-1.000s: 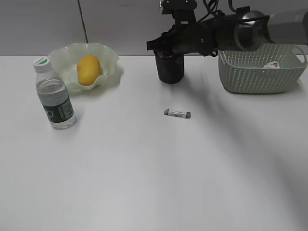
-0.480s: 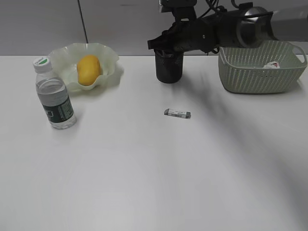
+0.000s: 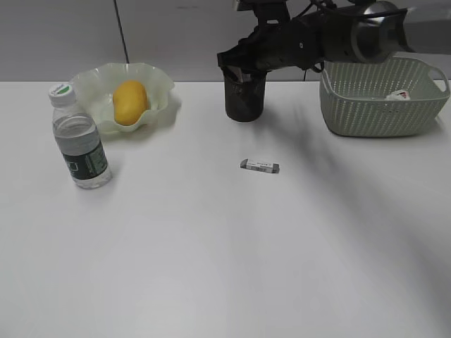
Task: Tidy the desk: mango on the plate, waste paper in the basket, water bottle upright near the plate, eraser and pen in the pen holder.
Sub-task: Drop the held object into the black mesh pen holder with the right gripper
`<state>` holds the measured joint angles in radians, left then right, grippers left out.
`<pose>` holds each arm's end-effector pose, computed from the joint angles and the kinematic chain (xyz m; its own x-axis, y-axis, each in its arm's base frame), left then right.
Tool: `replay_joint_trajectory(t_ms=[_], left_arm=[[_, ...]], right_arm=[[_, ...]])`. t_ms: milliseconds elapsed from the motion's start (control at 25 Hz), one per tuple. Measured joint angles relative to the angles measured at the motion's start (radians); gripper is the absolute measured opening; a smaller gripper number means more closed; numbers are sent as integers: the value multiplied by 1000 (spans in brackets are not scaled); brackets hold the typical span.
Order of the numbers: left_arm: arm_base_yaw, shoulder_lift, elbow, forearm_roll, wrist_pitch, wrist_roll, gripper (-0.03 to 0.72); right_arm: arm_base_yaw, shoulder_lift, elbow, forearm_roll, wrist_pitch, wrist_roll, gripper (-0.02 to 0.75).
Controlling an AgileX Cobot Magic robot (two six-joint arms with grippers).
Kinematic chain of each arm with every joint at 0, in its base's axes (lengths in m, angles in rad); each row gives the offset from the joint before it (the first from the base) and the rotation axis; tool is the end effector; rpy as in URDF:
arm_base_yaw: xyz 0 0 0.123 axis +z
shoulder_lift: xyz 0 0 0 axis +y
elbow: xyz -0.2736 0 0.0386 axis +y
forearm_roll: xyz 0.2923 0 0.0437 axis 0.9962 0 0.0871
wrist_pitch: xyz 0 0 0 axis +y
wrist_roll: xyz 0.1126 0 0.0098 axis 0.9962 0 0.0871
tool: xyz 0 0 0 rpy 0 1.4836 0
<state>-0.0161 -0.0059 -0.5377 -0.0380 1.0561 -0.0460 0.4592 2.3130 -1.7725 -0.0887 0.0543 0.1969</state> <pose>0.0566 -0.0046 0.3020 -0.4144 -0.0580 -0.9083 0.0195 0.9972 -0.0725 0.5249 0.2589 0.1307 -0.4805 -0.1170 -0.8691 -0.3898 0.9163 0.0922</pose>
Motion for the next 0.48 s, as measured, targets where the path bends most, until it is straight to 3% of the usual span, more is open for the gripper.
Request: replay_joint_trajectory(t_ms=[480], left_arm=[[0,0,0,0,0,0,237]], right_arm=[[0,11,-1,0,-54,0,163]])
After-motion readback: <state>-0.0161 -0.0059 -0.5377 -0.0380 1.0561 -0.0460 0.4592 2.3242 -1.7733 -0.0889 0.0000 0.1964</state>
